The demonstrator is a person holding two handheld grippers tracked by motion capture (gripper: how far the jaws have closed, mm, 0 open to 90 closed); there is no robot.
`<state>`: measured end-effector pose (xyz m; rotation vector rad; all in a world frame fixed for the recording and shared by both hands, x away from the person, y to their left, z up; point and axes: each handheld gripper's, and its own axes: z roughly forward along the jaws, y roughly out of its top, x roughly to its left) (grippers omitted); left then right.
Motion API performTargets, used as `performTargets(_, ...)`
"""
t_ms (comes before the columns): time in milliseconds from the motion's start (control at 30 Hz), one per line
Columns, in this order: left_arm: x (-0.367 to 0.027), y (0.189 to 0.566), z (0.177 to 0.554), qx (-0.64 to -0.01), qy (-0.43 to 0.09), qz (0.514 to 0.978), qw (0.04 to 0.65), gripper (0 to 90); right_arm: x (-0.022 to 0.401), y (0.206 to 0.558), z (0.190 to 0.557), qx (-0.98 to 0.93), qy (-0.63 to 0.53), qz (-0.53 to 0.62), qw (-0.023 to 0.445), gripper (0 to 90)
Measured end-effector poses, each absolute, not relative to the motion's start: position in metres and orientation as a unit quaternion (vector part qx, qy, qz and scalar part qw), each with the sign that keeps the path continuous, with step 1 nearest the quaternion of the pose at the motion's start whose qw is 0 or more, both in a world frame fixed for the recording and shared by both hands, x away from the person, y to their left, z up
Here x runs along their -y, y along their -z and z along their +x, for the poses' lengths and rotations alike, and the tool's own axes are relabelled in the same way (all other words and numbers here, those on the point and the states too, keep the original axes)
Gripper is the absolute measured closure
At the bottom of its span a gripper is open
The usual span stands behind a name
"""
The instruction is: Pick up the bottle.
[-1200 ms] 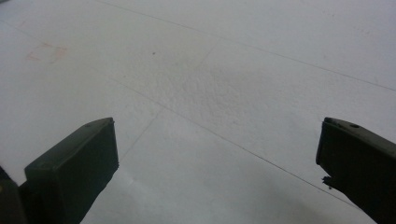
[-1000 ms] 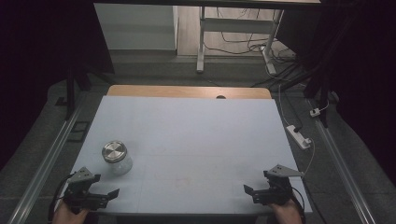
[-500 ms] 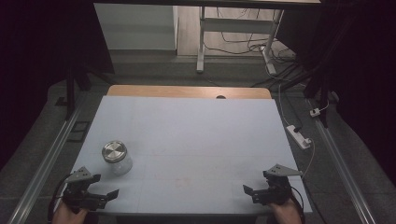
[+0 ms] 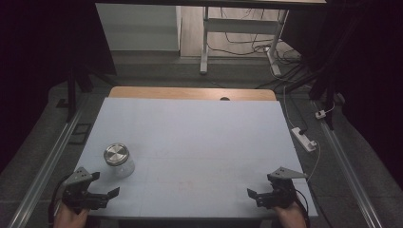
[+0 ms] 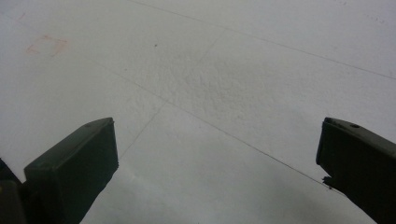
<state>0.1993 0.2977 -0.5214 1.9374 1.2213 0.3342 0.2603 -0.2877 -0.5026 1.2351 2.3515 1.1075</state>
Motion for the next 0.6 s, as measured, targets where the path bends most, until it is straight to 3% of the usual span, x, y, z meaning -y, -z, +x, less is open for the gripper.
performTargets(600,-0.300,0.523,0.221,-0.469,-0.154,0.763,0.417,0.0,0.285,0.504,0.262,-0.819,-0.373,0.419,0.125,0.0)
